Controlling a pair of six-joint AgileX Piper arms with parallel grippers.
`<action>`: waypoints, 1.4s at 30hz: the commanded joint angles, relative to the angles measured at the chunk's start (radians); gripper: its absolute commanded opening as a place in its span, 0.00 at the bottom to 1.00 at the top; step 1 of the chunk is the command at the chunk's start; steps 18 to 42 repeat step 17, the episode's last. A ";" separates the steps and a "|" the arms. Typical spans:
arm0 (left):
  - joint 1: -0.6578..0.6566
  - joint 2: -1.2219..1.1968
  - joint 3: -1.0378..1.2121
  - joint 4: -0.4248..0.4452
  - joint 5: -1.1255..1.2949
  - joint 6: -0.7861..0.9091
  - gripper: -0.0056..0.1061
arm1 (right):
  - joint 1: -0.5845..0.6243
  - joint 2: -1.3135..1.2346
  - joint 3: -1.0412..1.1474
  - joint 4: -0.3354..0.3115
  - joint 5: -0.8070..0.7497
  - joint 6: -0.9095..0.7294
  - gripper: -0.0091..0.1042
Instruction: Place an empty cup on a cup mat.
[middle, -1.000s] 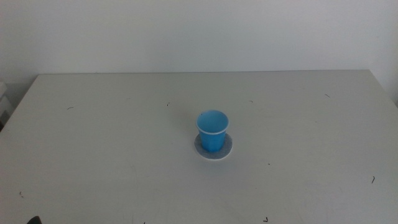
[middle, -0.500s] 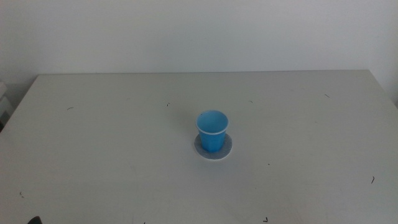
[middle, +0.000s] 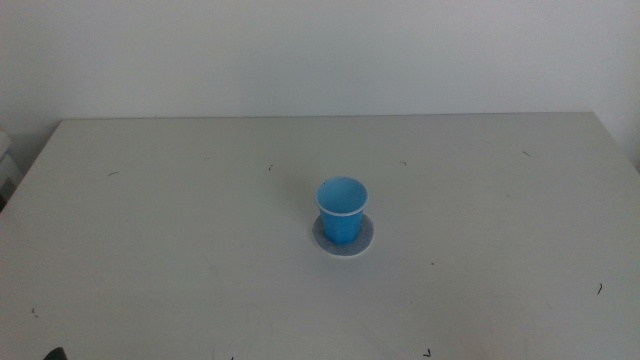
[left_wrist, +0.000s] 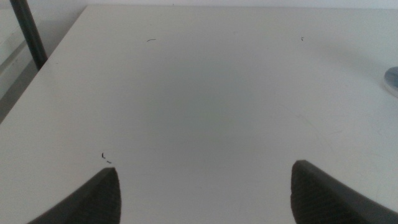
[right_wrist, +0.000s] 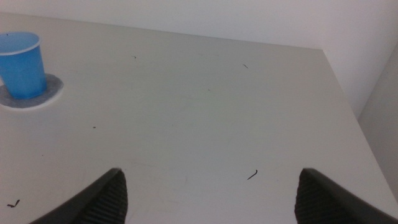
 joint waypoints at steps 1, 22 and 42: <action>0.001 -0.010 -0.006 0.000 -0.066 -0.011 0.99 | -0.006 -0.023 -0.004 -0.019 -0.091 -0.009 0.89; 0.001 -0.010 -0.006 0.000 -0.066 -0.011 0.99 | -0.006 -0.023 0.121 0.079 -0.190 -0.009 0.89; 0.001 -0.010 -0.006 0.000 -0.066 -0.011 0.99 | -0.006 -0.023 0.121 0.079 -0.190 -0.009 0.89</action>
